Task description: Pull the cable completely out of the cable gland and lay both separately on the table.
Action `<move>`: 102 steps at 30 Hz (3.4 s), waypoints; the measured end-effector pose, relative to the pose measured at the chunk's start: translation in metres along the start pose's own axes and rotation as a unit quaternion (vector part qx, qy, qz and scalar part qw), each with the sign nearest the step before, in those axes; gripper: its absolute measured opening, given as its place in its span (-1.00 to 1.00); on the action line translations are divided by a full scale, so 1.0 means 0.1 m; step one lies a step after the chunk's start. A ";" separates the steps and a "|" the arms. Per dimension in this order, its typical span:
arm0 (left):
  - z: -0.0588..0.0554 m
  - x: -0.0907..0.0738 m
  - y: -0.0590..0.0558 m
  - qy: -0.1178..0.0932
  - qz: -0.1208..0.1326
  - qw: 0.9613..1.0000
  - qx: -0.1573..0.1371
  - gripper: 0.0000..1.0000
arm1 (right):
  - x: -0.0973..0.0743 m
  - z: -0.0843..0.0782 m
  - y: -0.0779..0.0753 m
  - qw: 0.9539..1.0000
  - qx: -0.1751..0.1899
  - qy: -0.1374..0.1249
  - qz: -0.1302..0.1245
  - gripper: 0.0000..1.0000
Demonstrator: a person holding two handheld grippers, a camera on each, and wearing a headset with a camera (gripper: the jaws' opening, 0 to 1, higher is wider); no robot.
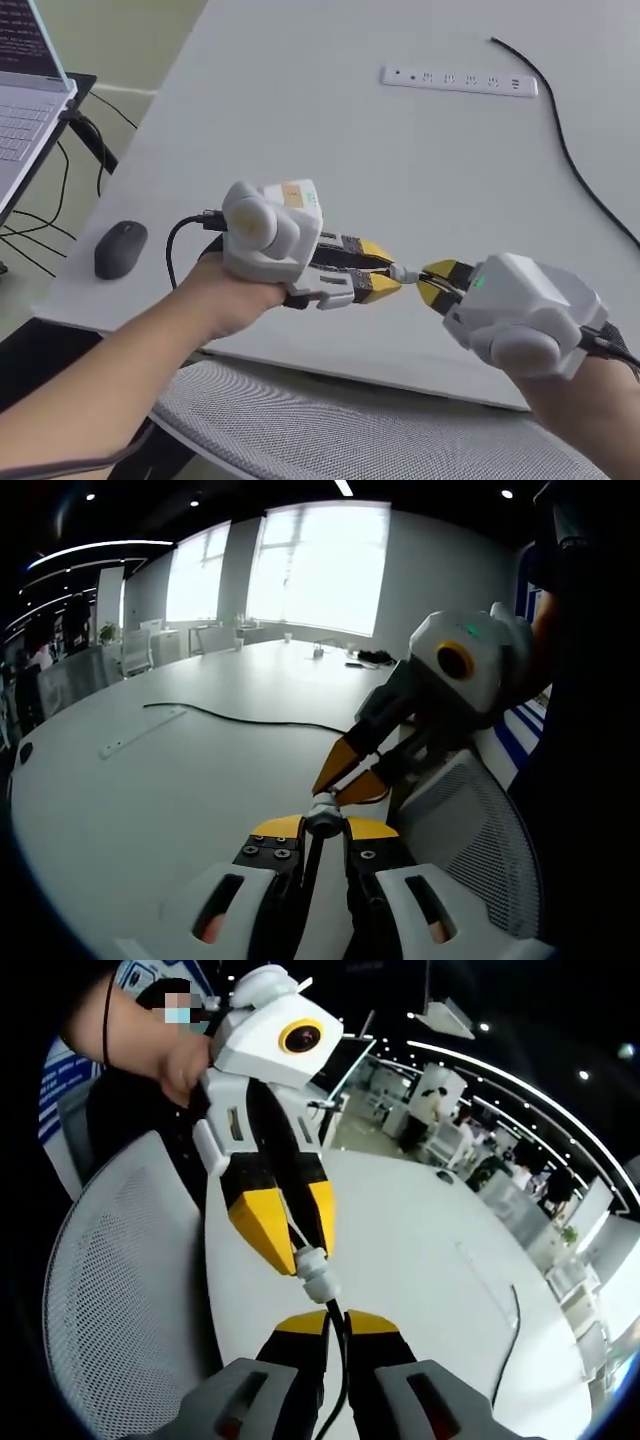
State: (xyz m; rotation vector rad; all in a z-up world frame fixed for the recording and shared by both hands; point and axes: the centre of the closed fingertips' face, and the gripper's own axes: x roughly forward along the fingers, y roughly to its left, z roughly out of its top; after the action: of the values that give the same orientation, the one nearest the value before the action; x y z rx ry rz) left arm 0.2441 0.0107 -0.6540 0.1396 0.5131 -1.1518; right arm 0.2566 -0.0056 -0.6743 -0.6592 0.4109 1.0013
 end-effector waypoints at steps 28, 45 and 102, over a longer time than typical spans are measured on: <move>0.01 -0.05 -0.01 -0.001 0.003 1.000 0.009 -0.70 | -0.01 -0.64 -0.17 0.967 0.254 0.032 -0.021 -0.99; -0.02 -0.02 0.03 0.000 0.004 1.000 0.011 -0.70 | 0.03 -0.80 -0.20 0.937 0.343 0.043 -0.041 -0.98; 0.01 -0.04 0.07 0.001 -0.001 1.000 0.006 -0.70 | 0.11 0.09 0.08 0.999 -0.030 -0.013 0.027 -0.92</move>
State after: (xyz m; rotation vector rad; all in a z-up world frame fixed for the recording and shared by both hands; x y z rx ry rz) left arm 0.2491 0.0168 -0.6525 0.1508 0.5080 -1.1578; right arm 0.2554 0.0102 -0.6760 -0.6909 0.3784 1.0760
